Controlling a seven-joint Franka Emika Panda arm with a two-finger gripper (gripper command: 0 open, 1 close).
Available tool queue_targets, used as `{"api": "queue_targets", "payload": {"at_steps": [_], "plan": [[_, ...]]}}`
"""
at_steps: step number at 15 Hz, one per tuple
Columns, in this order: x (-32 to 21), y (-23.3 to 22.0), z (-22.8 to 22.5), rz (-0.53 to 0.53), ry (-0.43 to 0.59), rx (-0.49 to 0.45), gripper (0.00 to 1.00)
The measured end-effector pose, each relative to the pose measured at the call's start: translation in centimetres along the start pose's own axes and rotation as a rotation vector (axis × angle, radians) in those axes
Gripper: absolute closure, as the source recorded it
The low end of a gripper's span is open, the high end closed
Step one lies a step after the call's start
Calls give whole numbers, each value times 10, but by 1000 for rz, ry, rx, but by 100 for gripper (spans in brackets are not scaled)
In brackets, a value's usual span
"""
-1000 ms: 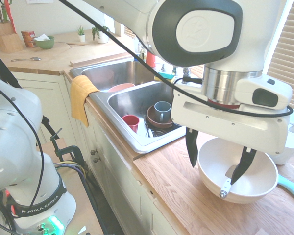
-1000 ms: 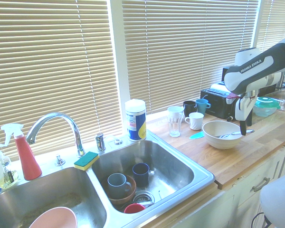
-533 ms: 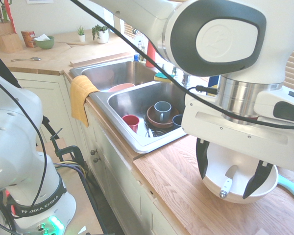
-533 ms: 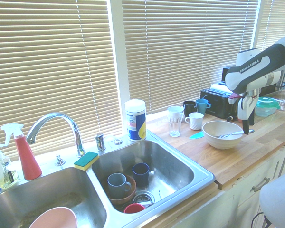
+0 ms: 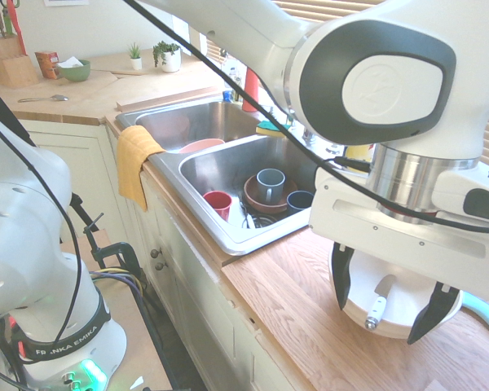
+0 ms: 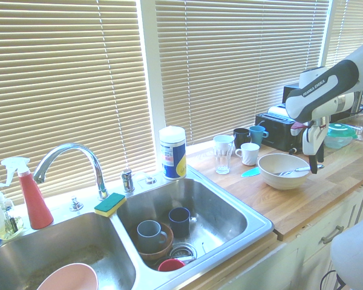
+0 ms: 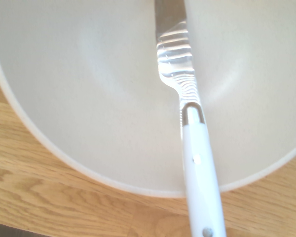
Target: Put the knife into the sink
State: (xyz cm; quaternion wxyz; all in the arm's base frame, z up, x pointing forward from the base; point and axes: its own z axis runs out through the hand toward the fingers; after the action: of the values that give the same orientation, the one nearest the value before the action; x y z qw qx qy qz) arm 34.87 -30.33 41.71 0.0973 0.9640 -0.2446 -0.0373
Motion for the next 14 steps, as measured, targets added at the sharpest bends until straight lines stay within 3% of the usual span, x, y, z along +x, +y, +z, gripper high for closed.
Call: {"api": "queue_targets", "payload": {"at_steps": [14], "plan": [[5,-2,13,-15,-8,-13,100]]}}
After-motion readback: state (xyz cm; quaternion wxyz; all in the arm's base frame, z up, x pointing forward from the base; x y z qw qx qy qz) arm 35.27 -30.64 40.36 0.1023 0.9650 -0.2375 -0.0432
